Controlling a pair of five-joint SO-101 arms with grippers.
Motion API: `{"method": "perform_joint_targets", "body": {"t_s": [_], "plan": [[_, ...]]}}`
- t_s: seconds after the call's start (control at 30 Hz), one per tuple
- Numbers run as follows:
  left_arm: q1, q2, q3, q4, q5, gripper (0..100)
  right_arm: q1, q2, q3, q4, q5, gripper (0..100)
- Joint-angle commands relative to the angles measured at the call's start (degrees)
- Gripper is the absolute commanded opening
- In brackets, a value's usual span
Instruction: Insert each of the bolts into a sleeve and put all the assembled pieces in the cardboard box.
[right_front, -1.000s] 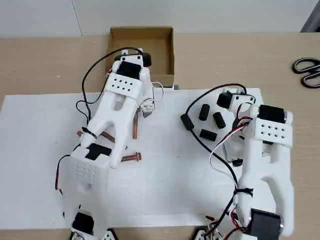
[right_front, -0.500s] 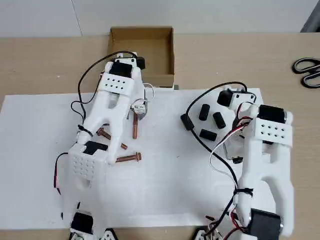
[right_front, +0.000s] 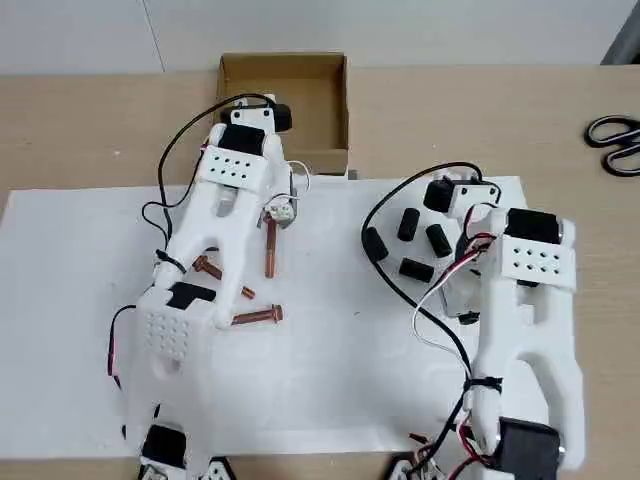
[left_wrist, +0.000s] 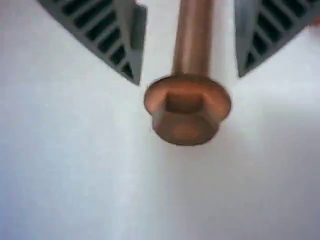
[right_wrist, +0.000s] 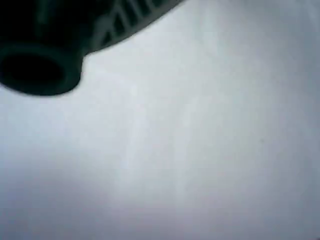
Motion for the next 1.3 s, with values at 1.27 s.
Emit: {"method": "perform_joint_targets", "body": {"t_s": [1.27], "plan": [[0.09, -2.37, -14.99, 6.51, 0.00, 0, -0.22, -2.51, -7.56, 5.32, -1.32, 0.3]]}}
